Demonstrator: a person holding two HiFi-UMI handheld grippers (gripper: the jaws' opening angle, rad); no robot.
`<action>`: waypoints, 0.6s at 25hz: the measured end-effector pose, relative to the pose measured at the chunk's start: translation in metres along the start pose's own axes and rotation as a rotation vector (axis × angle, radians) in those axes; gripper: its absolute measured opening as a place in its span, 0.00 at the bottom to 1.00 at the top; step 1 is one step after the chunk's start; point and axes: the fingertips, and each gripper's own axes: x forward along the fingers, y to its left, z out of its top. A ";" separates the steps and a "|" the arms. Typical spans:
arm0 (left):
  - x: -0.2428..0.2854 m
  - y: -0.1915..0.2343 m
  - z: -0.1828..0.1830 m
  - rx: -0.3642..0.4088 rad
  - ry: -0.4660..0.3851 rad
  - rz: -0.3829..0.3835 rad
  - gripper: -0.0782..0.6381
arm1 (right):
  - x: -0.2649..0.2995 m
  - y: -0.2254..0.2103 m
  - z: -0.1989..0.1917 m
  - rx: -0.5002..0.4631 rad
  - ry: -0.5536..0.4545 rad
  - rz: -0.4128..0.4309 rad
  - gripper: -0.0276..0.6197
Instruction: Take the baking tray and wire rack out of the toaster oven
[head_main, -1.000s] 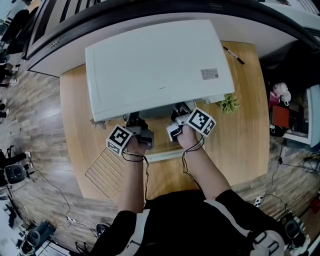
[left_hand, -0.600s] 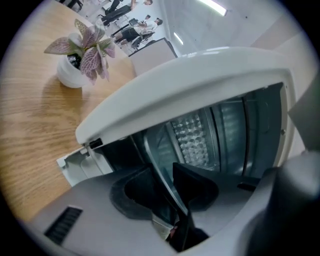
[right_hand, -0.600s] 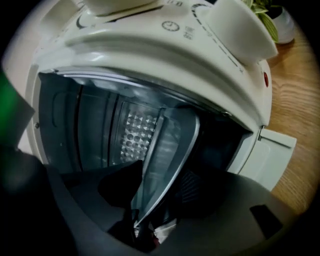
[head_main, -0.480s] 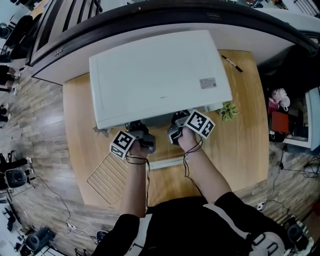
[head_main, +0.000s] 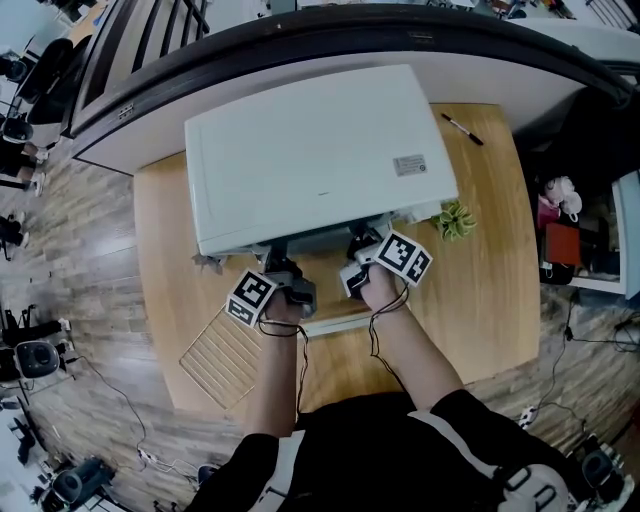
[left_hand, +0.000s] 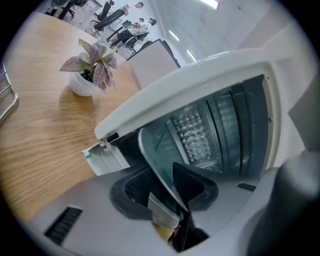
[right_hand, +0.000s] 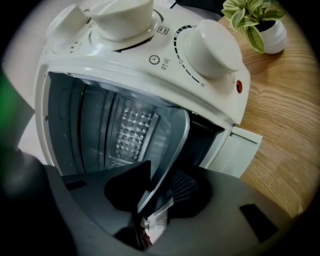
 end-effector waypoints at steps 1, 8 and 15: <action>-0.003 0.001 -0.001 -0.001 0.000 0.003 0.30 | -0.003 -0.001 -0.002 -0.003 0.001 -0.004 0.21; -0.018 0.005 -0.010 0.017 0.015 0.027 0.30 | -0.017 -0.006 -0.011 -0.004 0.017 -0.018 0.22; -0.031 0.008 -0.019 0.014 0.018 0.031 0.29 | -0.031 -0.009 -0.018 0.025 0.036 -0.033 0.21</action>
